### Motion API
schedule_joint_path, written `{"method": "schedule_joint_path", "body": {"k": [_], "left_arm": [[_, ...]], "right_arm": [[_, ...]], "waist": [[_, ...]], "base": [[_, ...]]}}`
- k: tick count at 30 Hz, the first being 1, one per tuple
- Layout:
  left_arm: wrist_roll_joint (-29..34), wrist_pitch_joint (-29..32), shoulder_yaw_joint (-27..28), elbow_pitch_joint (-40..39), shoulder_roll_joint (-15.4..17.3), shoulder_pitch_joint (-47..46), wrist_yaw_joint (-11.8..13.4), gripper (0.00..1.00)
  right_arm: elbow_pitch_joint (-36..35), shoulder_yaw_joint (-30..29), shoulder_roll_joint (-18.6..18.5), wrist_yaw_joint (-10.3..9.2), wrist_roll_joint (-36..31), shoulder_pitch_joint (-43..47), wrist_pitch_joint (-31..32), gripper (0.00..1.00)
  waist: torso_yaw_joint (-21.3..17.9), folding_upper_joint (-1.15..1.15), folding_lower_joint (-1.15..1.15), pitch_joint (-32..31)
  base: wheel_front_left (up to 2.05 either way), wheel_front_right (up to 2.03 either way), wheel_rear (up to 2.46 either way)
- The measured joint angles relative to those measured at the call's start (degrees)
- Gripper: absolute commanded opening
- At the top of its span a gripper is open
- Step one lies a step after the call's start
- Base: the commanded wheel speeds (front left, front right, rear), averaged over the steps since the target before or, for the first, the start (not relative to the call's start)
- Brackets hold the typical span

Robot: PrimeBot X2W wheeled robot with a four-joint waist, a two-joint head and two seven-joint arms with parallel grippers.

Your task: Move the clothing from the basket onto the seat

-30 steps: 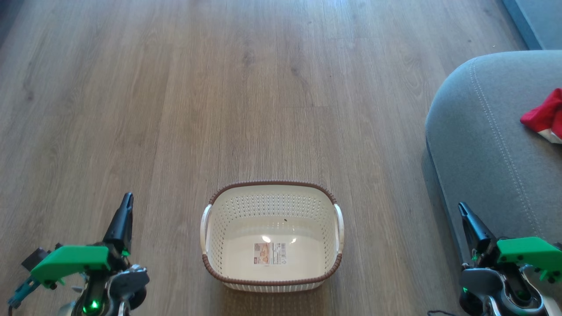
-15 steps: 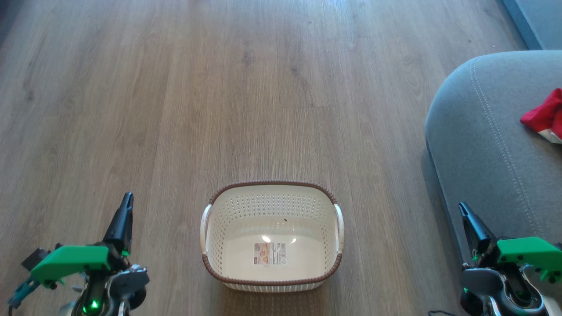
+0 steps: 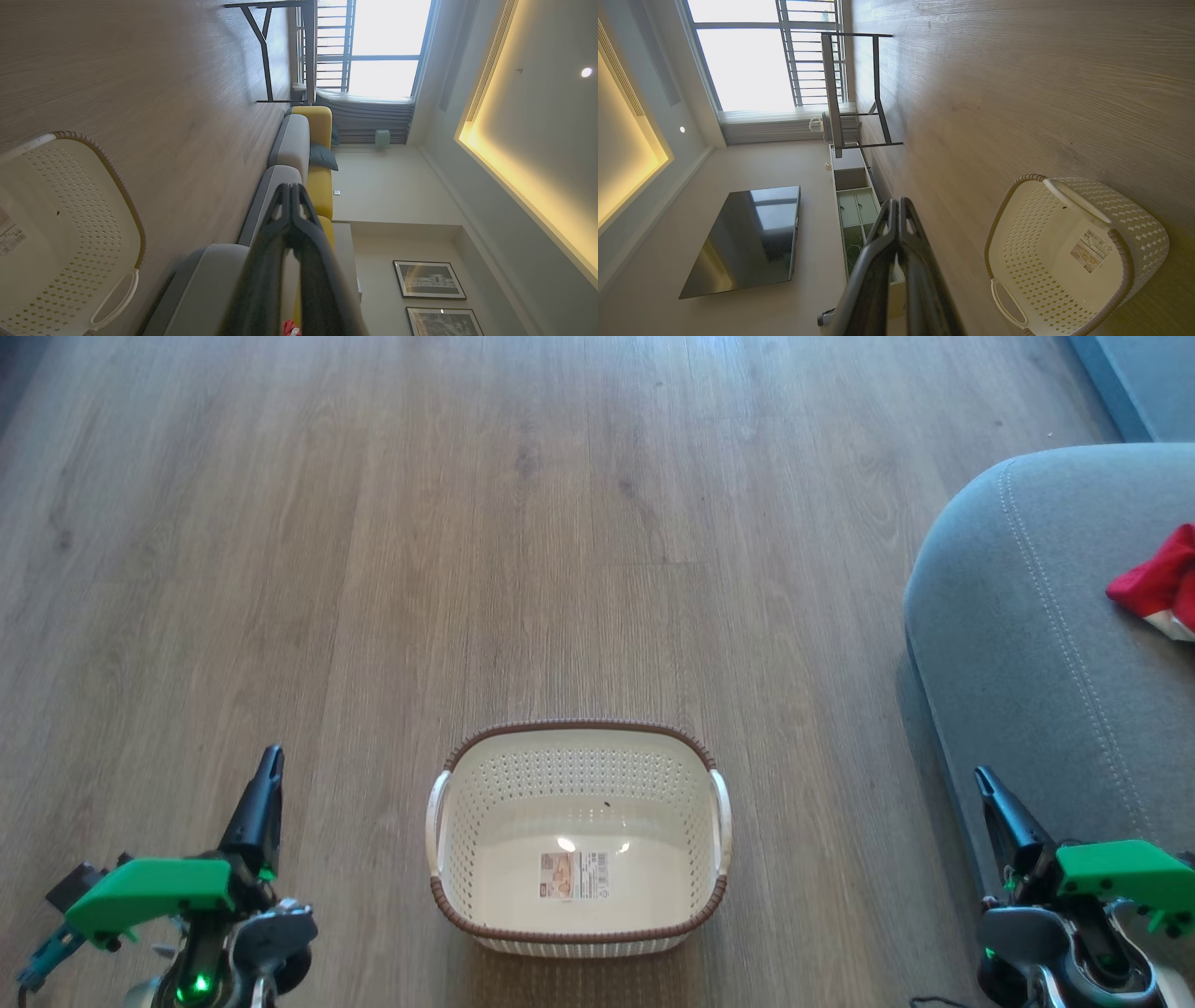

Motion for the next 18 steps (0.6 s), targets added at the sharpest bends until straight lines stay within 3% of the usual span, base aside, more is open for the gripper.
{"method": "schedule_joint_path", "body": {"k": [18], "left_arm": [[0.00,0.00,0.00,0.00,0.00,0.00,0.00,0.00]], "right_arm": [[0.00,-0.05,0.40,0.00,-0.01,0.00,0.12,0.00]], "waist": [[0.00,0.00,0.00,0.00]], "base": [[0.00,0.00,0.00]]}}
